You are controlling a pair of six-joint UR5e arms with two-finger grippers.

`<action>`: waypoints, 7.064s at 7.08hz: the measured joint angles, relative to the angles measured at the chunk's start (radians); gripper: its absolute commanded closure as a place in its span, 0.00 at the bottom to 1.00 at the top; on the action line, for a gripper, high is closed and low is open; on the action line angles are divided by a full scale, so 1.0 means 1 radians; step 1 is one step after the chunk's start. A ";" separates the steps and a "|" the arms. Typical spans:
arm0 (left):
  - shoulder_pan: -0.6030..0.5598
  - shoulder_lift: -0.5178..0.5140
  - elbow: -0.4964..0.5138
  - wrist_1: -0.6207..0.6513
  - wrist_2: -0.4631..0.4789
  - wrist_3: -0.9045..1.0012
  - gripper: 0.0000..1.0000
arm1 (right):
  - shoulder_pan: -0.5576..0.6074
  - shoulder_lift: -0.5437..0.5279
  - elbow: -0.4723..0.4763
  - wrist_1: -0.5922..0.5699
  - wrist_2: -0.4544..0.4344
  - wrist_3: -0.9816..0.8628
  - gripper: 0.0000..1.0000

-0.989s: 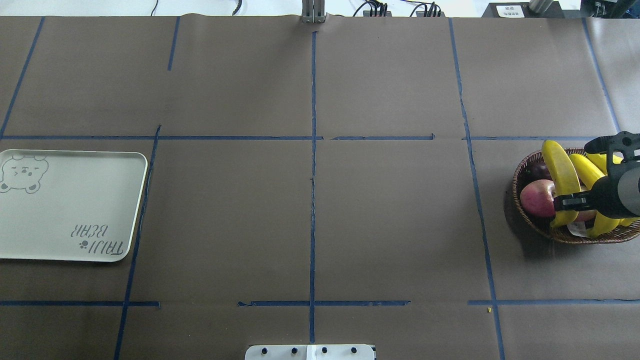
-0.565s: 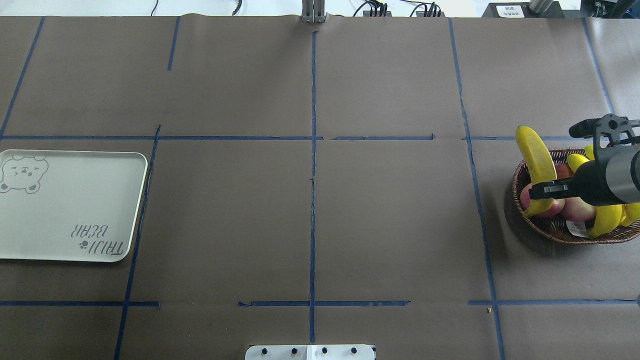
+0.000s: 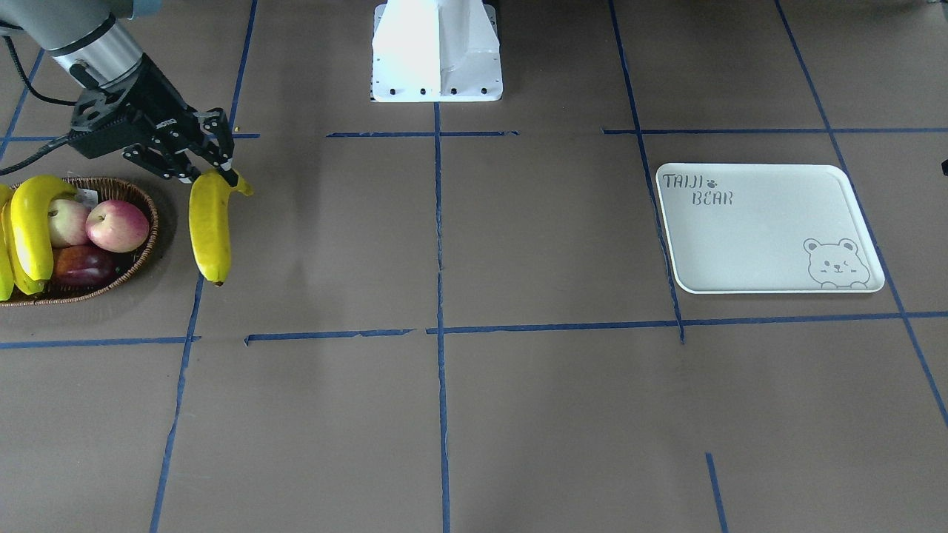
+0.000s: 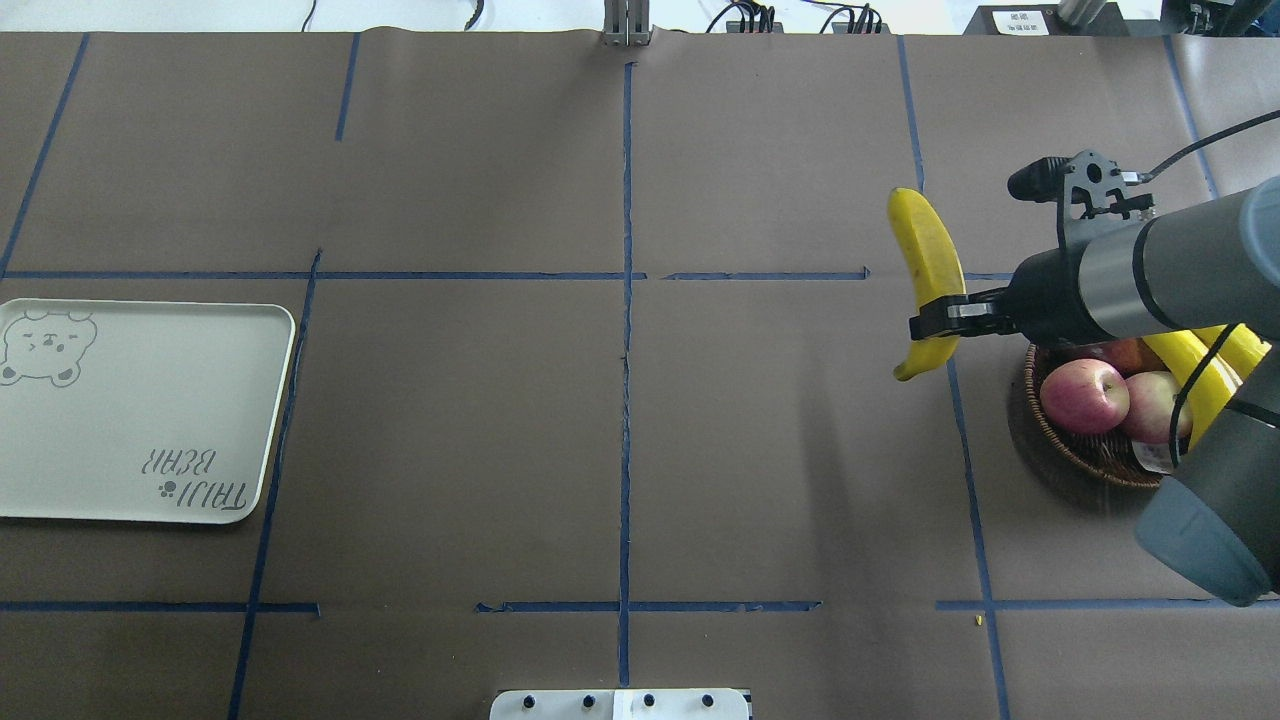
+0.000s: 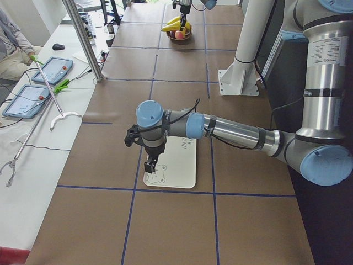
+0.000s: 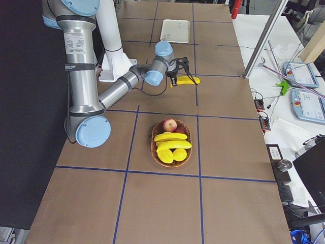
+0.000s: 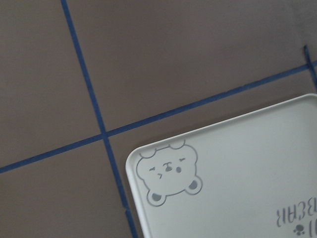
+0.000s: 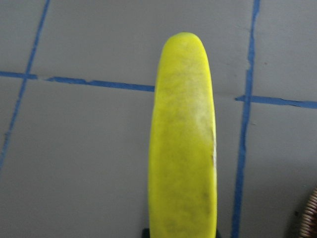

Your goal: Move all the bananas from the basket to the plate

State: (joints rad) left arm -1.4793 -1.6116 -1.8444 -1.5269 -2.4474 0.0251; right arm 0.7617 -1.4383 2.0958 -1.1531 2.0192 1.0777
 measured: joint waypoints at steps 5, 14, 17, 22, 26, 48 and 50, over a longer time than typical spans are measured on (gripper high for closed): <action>0.270 -0.007 -0.004 -0.523 -0.020 -0.767 0.00 | -0.222 0.235 -0.029 0.001 -0.197 0.252 0.99; 0.569 -0.350 -0.006 -0.871 0.067 -1.537 0.00 | -0.432 0.420 -0.241 0.387 -0.461 0.355 0.98; 0.676 -0.396 -0.012 -0.890 0.221 -1.667 0.00 | -0.433 0.453 -0.265 0.386 -0.461 0.361 0.96; 0.810 -0.408 -0.007 -0.889 0.408 -1.733 0.39 | -0.438 0.461 -0.266 0.385 -0.461 0.358 0.96; 0.818 -0.407 -0.012 -0.889 0.417 -1.749 1.00 | -0.438 0.461 -0.264 0.385 -0.460 0.360 0.81; 0.420 0.122 0.261 -0.764 0.379 -1.282 0.89 | 0.053 0.025 -0.072 -0.187 0.123 -0.164 0.00; 0.393 0.115 0.359 -0.824 0.358 -1.239 0.66 | 0.093 -0.026 -0.071 -0.188 0.140 -0.258 0.00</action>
State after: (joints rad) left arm -1.0862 -1.4965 -1.4852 -2.3507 -2.0898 -1.2136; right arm 0.8548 -1.4642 2.0253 -1.3406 2.1592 0.8202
